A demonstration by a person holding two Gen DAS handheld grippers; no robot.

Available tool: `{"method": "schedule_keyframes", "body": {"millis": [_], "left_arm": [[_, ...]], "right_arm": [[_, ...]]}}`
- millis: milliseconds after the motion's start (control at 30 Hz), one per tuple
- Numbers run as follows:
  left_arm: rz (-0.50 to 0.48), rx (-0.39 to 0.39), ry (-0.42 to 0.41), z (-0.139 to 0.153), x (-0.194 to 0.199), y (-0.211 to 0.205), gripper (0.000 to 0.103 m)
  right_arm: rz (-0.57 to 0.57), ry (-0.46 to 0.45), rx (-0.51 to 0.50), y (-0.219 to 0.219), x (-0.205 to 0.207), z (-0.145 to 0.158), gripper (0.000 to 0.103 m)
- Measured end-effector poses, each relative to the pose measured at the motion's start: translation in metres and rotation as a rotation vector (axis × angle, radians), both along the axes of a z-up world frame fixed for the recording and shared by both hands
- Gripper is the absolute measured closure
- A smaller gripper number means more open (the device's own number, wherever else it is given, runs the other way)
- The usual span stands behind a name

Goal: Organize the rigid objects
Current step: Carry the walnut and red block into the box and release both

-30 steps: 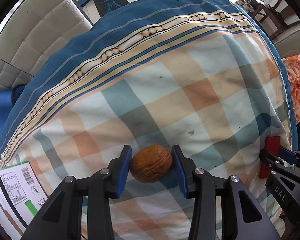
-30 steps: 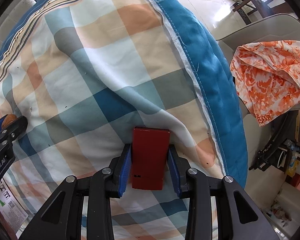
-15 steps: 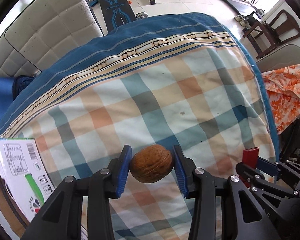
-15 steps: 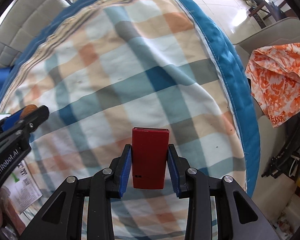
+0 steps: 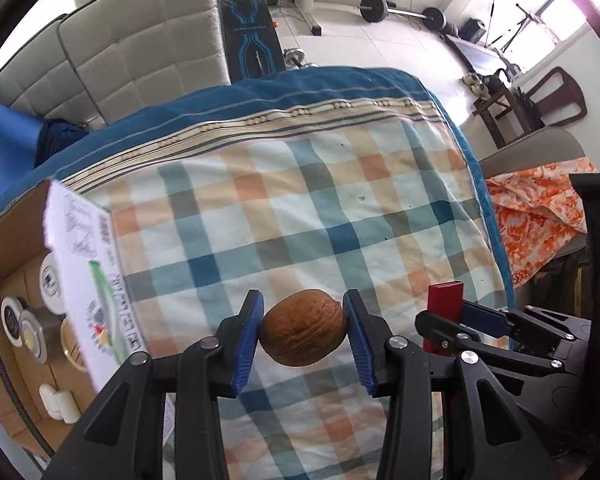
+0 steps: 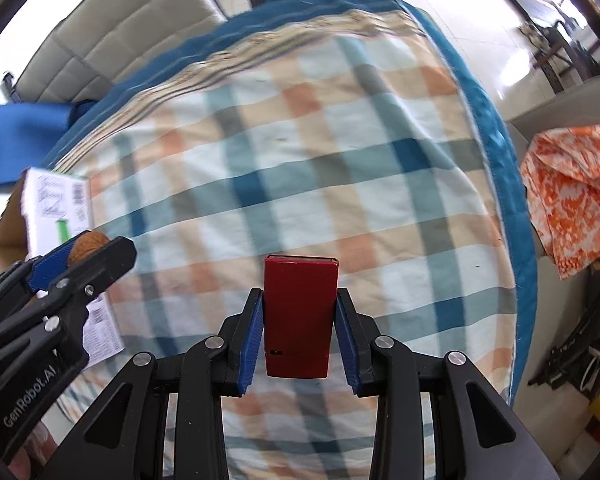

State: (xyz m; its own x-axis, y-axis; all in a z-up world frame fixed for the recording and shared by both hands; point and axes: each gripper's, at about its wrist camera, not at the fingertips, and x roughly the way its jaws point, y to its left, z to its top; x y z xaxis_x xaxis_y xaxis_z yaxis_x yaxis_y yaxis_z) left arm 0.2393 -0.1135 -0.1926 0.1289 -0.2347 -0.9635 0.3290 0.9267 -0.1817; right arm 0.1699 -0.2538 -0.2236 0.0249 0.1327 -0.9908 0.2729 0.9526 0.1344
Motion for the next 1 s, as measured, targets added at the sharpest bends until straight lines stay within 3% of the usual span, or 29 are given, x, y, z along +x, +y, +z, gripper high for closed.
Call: {"method": "schedule_keyframes", "body": {"millis": [167,400,567,733,1000], "left_arm": [[0.076,-0.023,-0.031,0.022,-0.004,0.047,0.065],[0.201,-0.025,-0.088,0.056,-0.016,0.145,0.065],[0.278,-0.014,-0.094,0.062,-0.025,0.214,0.065],[0.360,0.005,-0.080,0.053,-0.031,0.283,0.065],[0.448,0.016,-0.001,0.007,-0.030,0.358,0.065]], "right_arm": [[0.064,-0.034,0.045,0.043,0.002,0.023,0.066],[0.169,-0.095,0.101,0.128,0.005,0.057,0.066],[0.234,-0.117,0.140,0.196,0.009,0.071,0.066],[0.286,-0.107,0.162,0.257,0.017,0.065,0.066],[0.333,-0.043,0.142,0.330,0.032,0.020,0.066]]}}
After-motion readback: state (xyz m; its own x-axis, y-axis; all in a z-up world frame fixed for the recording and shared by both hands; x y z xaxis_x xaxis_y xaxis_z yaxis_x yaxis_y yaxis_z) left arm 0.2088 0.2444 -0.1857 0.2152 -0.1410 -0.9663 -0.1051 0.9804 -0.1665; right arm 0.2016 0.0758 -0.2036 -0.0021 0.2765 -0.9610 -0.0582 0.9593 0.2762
